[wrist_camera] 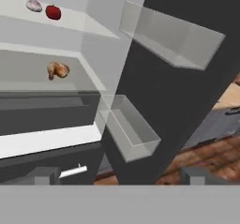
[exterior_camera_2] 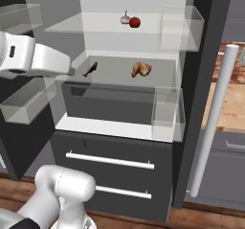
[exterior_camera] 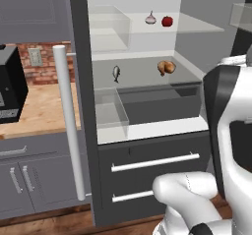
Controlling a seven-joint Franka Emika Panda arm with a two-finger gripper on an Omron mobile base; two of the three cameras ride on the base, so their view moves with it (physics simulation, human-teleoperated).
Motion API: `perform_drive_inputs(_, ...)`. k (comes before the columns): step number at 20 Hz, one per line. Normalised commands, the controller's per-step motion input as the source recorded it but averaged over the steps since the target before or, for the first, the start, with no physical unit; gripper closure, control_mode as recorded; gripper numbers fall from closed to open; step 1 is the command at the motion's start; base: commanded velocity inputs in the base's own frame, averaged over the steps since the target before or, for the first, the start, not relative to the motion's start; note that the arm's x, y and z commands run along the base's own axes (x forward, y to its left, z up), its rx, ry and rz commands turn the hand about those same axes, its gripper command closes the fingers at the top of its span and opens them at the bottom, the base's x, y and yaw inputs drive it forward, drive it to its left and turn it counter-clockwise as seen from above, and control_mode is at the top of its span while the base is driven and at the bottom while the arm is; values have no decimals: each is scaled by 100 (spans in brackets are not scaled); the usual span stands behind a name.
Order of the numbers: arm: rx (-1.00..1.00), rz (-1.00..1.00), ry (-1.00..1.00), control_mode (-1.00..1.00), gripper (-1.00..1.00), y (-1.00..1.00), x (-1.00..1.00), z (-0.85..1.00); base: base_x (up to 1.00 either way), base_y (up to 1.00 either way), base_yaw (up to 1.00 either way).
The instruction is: Gather the tomato and garlic from the fridge and place them on a tray on the dining counter. Then gather the fish and chicken drumstick from the fridge and place them on the other tray.
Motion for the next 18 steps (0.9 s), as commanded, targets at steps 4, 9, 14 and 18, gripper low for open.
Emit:
perform_drive_inputs(4, 22, 1, 1, -100, -100, 8, 19, -40, 0, 0, 0)
perform_drive_inputs(9, 28, 3, 1, -100, -100, 0, 12, -42, 0, 0, 0)
perform_drive_inputs(14, 2, 3, -1, -100, -100, 21, 33, -22, 0, 0, 0)
perform_drive_inputs(18, 0, 9, -1, -100, -100, 21, 35, -32, 0, 0, 0)
